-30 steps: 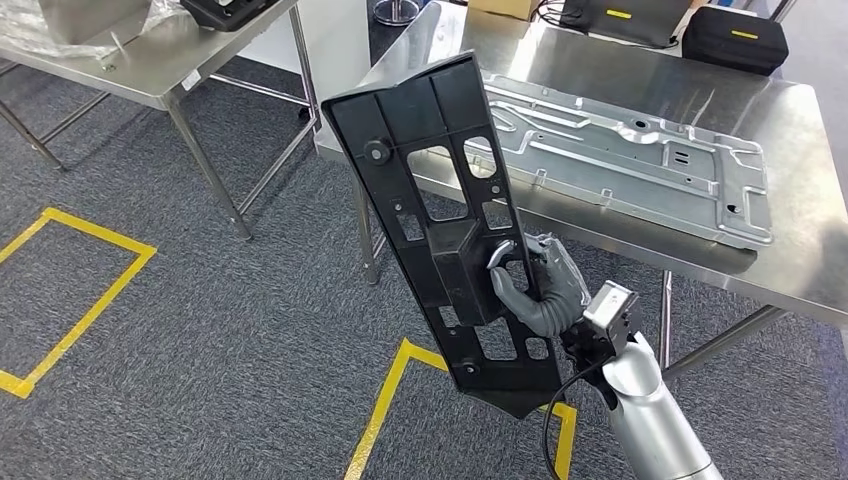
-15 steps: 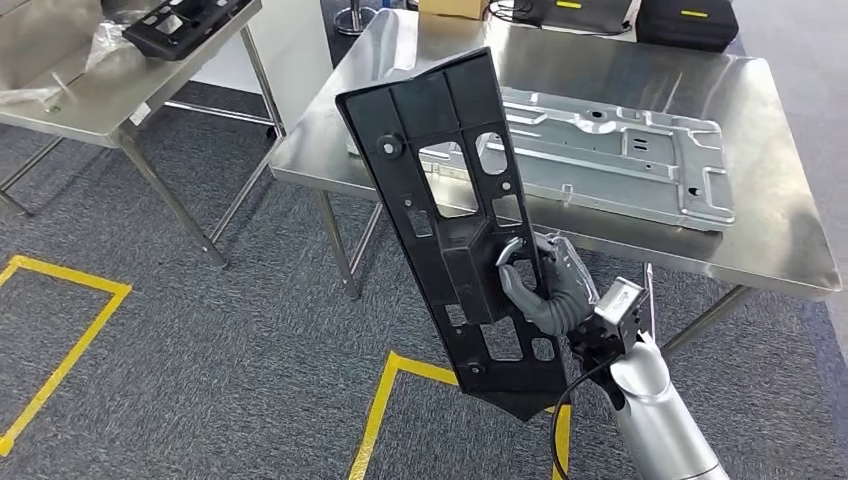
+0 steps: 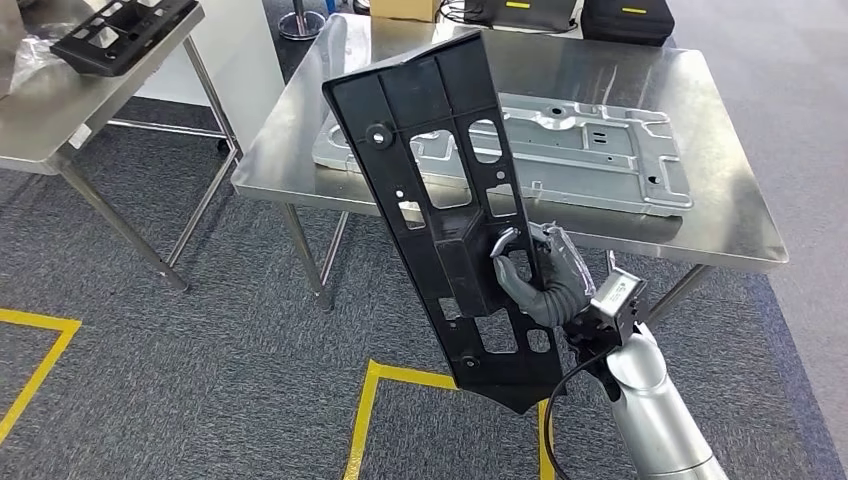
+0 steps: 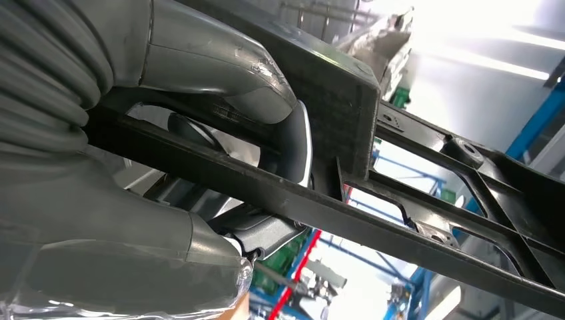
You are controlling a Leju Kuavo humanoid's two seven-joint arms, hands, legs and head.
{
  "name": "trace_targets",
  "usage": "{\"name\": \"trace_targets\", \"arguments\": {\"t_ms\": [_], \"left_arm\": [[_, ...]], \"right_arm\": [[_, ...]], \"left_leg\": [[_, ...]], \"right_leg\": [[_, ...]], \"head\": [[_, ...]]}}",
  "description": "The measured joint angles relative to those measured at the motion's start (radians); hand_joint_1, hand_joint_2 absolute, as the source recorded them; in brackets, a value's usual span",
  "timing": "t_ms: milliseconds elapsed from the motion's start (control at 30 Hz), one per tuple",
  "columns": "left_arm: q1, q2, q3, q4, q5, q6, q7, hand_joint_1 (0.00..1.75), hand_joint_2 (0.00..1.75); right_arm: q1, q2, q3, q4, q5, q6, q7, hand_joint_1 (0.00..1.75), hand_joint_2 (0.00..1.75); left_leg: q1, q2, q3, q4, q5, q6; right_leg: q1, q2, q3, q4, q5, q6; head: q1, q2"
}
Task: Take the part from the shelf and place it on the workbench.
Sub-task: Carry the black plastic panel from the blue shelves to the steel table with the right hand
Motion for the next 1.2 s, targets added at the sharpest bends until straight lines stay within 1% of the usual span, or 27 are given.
{"name": "trace_targets", "arguments": {"t_ms": [33,67,100,133,167,233,267,333,400,467,533,567,600,633,667,700,733,767,800,867,933,1000,1067,1100,1133,1167,1200], "left_arm": [[0.0,0.0,0.0,0.0,0.0,0.0,0.0,0.0,1.75],[0.001,0.0,0.0,0.0,0.0,0.0,0.0,0.0,1.75],[0.001,0.0,0.0,0.0,0.0,0.0,0.0,0.0,1.75],[0.0,0.0,0.0,0.0,0.0,0.0,0.0,0.0,1.75],[0.0,-0.001,0.0,0.0,0.0,0.0,0.0,0.0,1.75],[-0.001,-0.002,0.0,0.0,0.0,0.0,0.0,0.0,1.75],[-0.001,-0.002,0.0,0.0,0.0,0.0,0.0,0.0,1.75],[-0.002,-0.002,0.0,0.0,0.001,0.0,0.0,0.0,1.75],[-0.002,-0.002,0.001,0.0,0.002,0.0,0.0,0.0,1.75],[-0.002,-0.002,0.003,0.0,0.006,-0.001,-0.001,0.0,1.75],[-0.001,-0.002,0.005,0.0,0.008,-0.003,-0.002,0.0,1.75],[-0.001,-0.002,0.006,0.0,0.008,-0.003,-0.003,0.0,1.75],[0.0,-0.002,0.007,0.0,0.009,-0.003,-0.004,0.0,1.75],[0.0,-0.002,0.008,0.0,0.009,-0.002,-0.004,0.0,1.75],[0.0,-0.002,0.01,0.0,0.009,-0.002,-0.005,0.0,1.75],[0.0,-0.002,0.012,0.0,0.01,-0.002,-0.006,0.0,1.75],[0.0,-0.002,0.014,0.0,0.01,-0.001,-0.007,0.0,1.75],[0.0,-0.002,0.017,0.0,0.01,-0.001,-0.008,0.0,1.75],[-0.001,-0.002,0.019,0.0,0.011,-0.001,-0.009,0.0,1.75],[-0.003,-0.003,0.021,0.0,0.011,0.0,-0.01,0.0,1.75],[-0.005,-0.006,0.022,0.0,0.012,0.0,-0.011,0.0,1.75],[-0.006,-0.008,0.023,0.0,0.012,0.0,-0.012,0.0,1.75],[-0.005,-0.009,0.023,0.0,0.012,0.0,-0.012,0.0,1.75],[-0.005,-0.009,0.023,0.0,0.012,0.0,-0.012,0.0,1.75],[-0.005,-0.009,0.024,0.0,0.012,0.0,-0.012,0.0,1.75],[-0.005,-0.009,0.024,0.0,0.012,0.0,-0.012,0.0,1.75],[-0.005,-0.01,0.024,0.0,0.012,0.0,-0.012,0.0,1.75]], "right_arm": [[-0.001,0.001,0.0,0.0,0.002,-0.002,0.0,1.75,1.75],[-0.001,0.001,0.0,0.0,0.006,-0.003,0.0,1.75,1.75],[-0.001,0.001,0.0,0.0,0.011,-0.005,0.0,1.75,1.75],[-0.001,0.001,0.0,0.0,0.015,-0.007,-0.001,1.75,1.75],[-0.003,0.001,0.0,-0.001,0.019,-0.008,-0.001,1.75,1.75],[-0.01,0.001,0.0,-0.001,0.022,-0.011,-0.002,1.75,1.75],[-0.014,0.001,0.0,-0.002,0.024,-0.012,-0.002,1.75,1.75],[-0.02,0.001,0.0,-0.002,0.029,-0.015,-0.002,1.75,1.75],[-0.027,0.001,0.0,-0.002,0.034,-0.016,-0.003,1.75,1.75],[-0.037,0.0,0.001,-0.002,0.036,-0.016,-0.003,1.75,1.75],[-0.044,0.0,0.003,0.0,0.039,-0.017,-0.003,1.75,1.75],[-0.046,0.0,0.004,0.001,0.038,-0.017,-0.001,1.75,1.75],[-0.047,0.0,0.006,0.003,0.037,-0.017,0.001,1.75,1.75],[-0.049,0.0,0.007,0.004,0.035,-0.016,0.004,1.75,1.75],[-0.052,0.0,0.008,0.006,0.031,-0.014,0.007,1.75,1.75],[-0.057,0.0,0.01,0.007,0.026,-0.012,0.01,1.75,1.75],[-0.065,0.0,0.011,0.009,0.021,-0.01,0.012,1.75,1.75],[-0.073,0.0,0.012,0.012,0.017,-0.008,0.015,1.75,1.75],[-0.079,0.0,0.014,0.015,0.014,-0.006,0.017,1.75,1.75],[-0.085,0.0,0.015,0.02,0.013,-0.004,0.021,1.75,1.75],[-0.09,0.0,0.015,0.025,0.012,-0.002,0.022,1.75,1.75],[-0.096,0.002,0.016,0.028,0.012,-0.001,0.021,1.75,1.75],[-0.098,0.009,0.016,0.033,0.011,-0.001,0.021,1.75,1.75],[-0.097,0.012,0.016,0.037,0.011,-0.001,0.021,1.75,1.75],[-0.097,0.013,0.016,0.04,0.011,-0.001,0.022,1.75,1.75],[-0.097,0.014,0.016,0.042,0.011,-0.001,0.022,1.75,1.75],[-0.098,0.014,0.016,0.043,0.011,-0.001,0.022,1.75,1.75]], "left_leg": [[-0.001,0.005,0.001,0.001,-0.002,0.001],[-0.001,0.01,0.002,0.001,-0.005,0.0],[-0.001,0.013,0.004,0.002,-0.008,-0.002],[0.0,0.015,0.008,0.004,-0.011,-0.004],[0.0,0.017,0.011,0.007,-0.015,-0.008],[-0.003,0.019,0.015,0.014,-0.025,-0.018],[-0.005,0.02,0.016,0.017,-0.029,-0.023],[-0.006,0.023,0.017,0.017,-0.032,-0.034],[-0.004,0.022,0.016,0.026,-0.042,-0.045],[-0.001,0.016,-0.016,0.096,-0.08,-0.054],[-0.001,0.012,-0.084,0.227,-0.134,-0.059],[-0.001,0.012,-0.116,0.28,-0.146,-0.06],[-0.001,0.012,-0.134,0.302,-0.141,-0.058],[-0.001,0.01,-0.133,0.284,-0.115,-0.055],[-0.002,0.004,-0.116,0.233,-0.075,-0.049],[-0.003,-0.012,-0.088,0.163,-0.035,-0.042],[-0.003,-0.032,-0.06,0.1,-0.007,-0.034],[-0.004,-0.048,-0.04,0.056,0.007,-0.028],[-0.006,-0.057,-0.029,0.033,0.007,-0.024],[-0.008,-0.045,-0.019,0.018,0.001,-0.02],[-0.003,-0.025,-0.004,-0.001,0.003,-0.013],[-0.001,-0.004,0.012,-0.016,0.003,-0.006],[-0.001,0.016,0.02,-0.016,-0.006,-0.003],[-0.002,0.026,0.025,-0.015,-0.011,-0.003],[-0.002,0.035,0.03,-0.013,-0.017,-0.004],[-0.001,0.044,0.037,-0.011,-0.025,-0.006],[-0.001,0.052,0.043,-0.006,-0.034,-0.009]], "right_leg": [[-0.002,-0.008,-0.034,0.06,-0.02,0.002],[-0.003,-0.013,-0.056,0.094,-0.023,0.005],[-0.005,-0.017,-0.059,0.092,-0.007,0.007],[-0.006,-0.02,-0.042,0.052,0.024,0.008],[-0.008,-0.026,-0.009,-0.017,0.063,0.008],[-0.005,-0.036,0.047,-0.13,0.105,0.003],[-0.003,-0.039,0.06,-0.158,0.109,-0.002],[0.001,-0.033,0.06,-0.163,0.105,-0.014],[-0.001,-0.029,0.064,-0.165,0.103,-0.026],[-0.003,-0.027,0.07,-0.168,0.101,-0.037],[0.0,-0.024,0.073,-0.168,0.096,-0.045],[0.003,-0.021,0.075,-0.167,0.094,-0.047],[0.005,-0.016,0.078,-0.167,0.091,-0.048],[0.007,-0.009,0.082,-0.167,0.088,-0.048],[0.009,-0.001,0.087,-0.167,0.085,-0.047],[0.009,0.006,0.092,-0.167,0.082,-0.045],[0.01,0.014,0.095,-0.167,0.08,-0.043],[0.008,0.022,0.095,-0.167,0.079,-0.039],[0.005,0.03,0.093,-0.169,0.079,-0.034],[0.002,0.048,0.091,-0.174,0.08,-0.02],[0.003,0.036,0.085,-0.158,0.071,-0.011],[0.003,0.002,0.038,-0.069,0.031,-0.006],[0.001,-0.012,-0.038,0.056,-0.008,0.0],[-0.001,-0.014,-0.064,0.09,-0.007,0.003],[-0.003,-0.018,-0.071,0.086,0.015,0.005],[-0.004,-0.024,-0.058,0.046,0.052,0.006],[-0.004,-0.04,-0.032,-0.02,0.094,0.006]], "head": [[0.0,0.0],[0.0,0.0],[0.0,0.0],[0.0,0.0],[0.0,0.0],[0.0,0.0],[0.0,0.0],[0.0,0.0],[0.0,0.0],[0.0,0.0],[0.0,0.0],[0.0,0.0],[0.0,0.0],[0.0,0.0],[0.0,0.0],[0.0,0.0],[0.0,0.0],[0.0,0.0],[0.0,0.0],[0.0,0.0],[0.0,0.0],[0.0,0.0],[0.0,0.0],[0.0,0.0],[0.0,0.0],[0.0,0.0],[0.0,0.0]]}}
